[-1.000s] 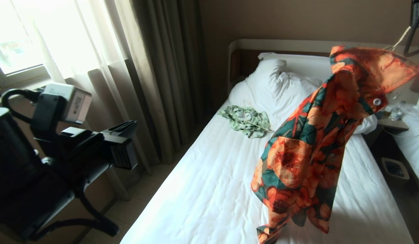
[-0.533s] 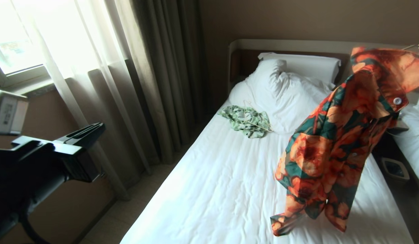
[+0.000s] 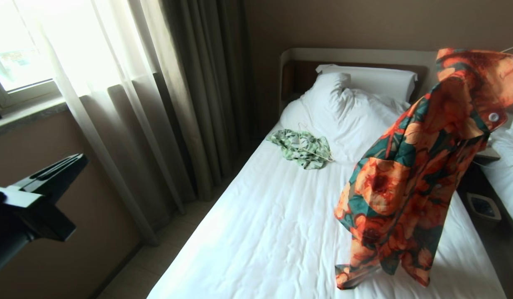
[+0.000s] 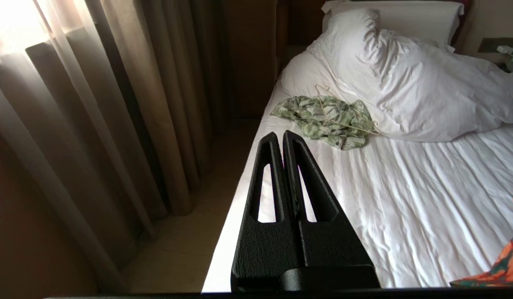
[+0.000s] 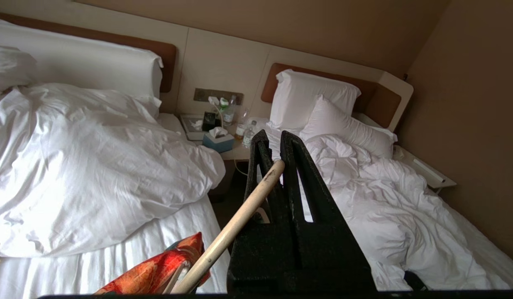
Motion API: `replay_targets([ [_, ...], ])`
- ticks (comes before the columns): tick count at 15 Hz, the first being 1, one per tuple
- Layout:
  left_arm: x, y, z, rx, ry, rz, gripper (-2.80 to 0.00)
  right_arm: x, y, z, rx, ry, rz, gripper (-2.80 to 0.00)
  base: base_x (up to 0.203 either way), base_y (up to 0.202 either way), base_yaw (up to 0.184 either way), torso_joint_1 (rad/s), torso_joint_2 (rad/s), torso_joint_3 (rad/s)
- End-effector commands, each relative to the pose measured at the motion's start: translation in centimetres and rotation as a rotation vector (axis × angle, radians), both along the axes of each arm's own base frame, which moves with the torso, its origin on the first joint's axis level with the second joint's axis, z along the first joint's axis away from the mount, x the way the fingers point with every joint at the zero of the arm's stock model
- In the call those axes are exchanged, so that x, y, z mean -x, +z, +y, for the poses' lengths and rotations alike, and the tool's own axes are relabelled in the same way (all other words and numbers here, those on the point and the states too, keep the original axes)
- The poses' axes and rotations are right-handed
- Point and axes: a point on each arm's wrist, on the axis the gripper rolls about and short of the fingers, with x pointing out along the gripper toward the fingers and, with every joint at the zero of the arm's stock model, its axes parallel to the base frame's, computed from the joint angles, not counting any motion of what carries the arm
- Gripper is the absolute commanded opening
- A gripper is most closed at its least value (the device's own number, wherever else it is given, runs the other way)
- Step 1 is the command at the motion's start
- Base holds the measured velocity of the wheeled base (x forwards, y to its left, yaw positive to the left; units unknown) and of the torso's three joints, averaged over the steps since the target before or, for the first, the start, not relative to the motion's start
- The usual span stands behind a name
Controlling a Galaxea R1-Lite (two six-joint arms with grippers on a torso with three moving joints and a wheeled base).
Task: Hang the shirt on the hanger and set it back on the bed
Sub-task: Take the clothes hanger out of the clothes
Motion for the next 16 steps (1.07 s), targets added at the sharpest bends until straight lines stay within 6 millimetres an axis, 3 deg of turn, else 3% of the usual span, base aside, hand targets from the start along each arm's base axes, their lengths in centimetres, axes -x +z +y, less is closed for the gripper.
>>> replay_targets([
  [1,0.7,0.0,0.8,0.015,0.038,-0.025,-2.8,0.3,0.3,0.1,0.002,0.0,-0.01,-2.8,0.0,0.0,0.0,0.0,0.0,0.0],
  [16,2.8,-2.3,3.5,0.024,0.215,-0.045,-2.8,1.5,2.2,0.4,0.011,0.008,-0.194,-2.8,0.0,0.0,0.0,0.0,0.0,0.0],
])
